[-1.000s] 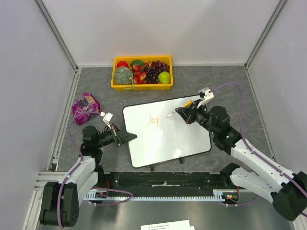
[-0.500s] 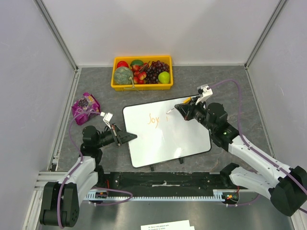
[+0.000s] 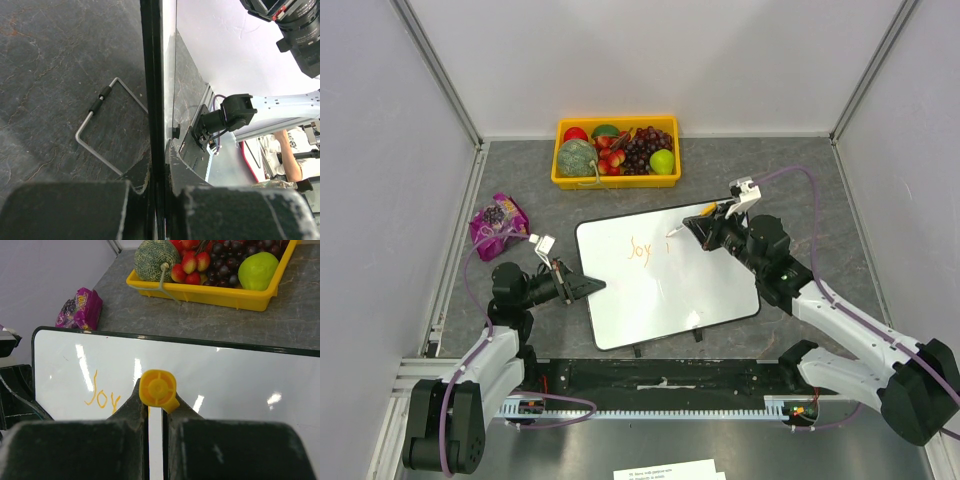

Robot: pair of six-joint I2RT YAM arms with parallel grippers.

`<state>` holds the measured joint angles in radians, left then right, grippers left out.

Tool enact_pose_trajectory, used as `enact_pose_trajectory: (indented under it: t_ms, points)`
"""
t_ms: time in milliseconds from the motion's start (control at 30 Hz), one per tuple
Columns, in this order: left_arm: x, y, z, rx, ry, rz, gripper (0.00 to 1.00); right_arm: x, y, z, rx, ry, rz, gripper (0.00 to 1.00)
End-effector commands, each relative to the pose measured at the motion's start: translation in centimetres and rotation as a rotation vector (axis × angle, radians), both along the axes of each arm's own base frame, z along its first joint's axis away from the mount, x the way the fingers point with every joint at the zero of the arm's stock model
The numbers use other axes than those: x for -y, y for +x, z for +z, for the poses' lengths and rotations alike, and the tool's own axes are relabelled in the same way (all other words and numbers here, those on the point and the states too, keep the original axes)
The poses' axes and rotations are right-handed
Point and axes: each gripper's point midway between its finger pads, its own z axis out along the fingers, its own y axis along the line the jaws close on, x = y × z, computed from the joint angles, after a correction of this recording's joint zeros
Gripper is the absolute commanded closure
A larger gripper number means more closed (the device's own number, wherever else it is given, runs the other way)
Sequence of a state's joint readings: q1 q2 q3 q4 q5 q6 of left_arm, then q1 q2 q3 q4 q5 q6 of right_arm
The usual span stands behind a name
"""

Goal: Write a sentence on the whiteboard

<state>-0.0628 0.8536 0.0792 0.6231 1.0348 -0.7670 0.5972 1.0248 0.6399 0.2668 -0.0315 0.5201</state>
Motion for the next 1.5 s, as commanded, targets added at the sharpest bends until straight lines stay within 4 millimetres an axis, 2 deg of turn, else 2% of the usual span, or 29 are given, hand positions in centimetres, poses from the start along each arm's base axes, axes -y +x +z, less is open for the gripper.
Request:
enact_pose_trajectory:
  t_ms: [0,267,333,933,1467]
  points:
    - [-0.2,0.0,-0.9,0.087,0.051,-0.008,0.98,1.0,0.4,-1.0,0.007,-0.043,-0.046,1.0]
    - [-0.2,-0.1,-0.9,0.085,0.051,-0.008,0.98,1.3,-0.3,2.4,0.059,0.022,-0.04,1.0]
    - [-0.2,-0.1,-0.9,0.082,0.051,-0.01,0.98,1.3,-0.4,2.8,0.065,0.024,-0.038,1.0]
    - [-0.2,-0.1,-1.0,0.082,0.051,-0.008,0.98,1.3,-0.3,-1.2,0.003,-0.039,-0.036,1.0]
    - [-0.2,-0.1,-0.9,0.082,0.051,-0.01,0.98,1.8,-2.0,-2.9,-0.032,-0.064,-0.001,1.0]
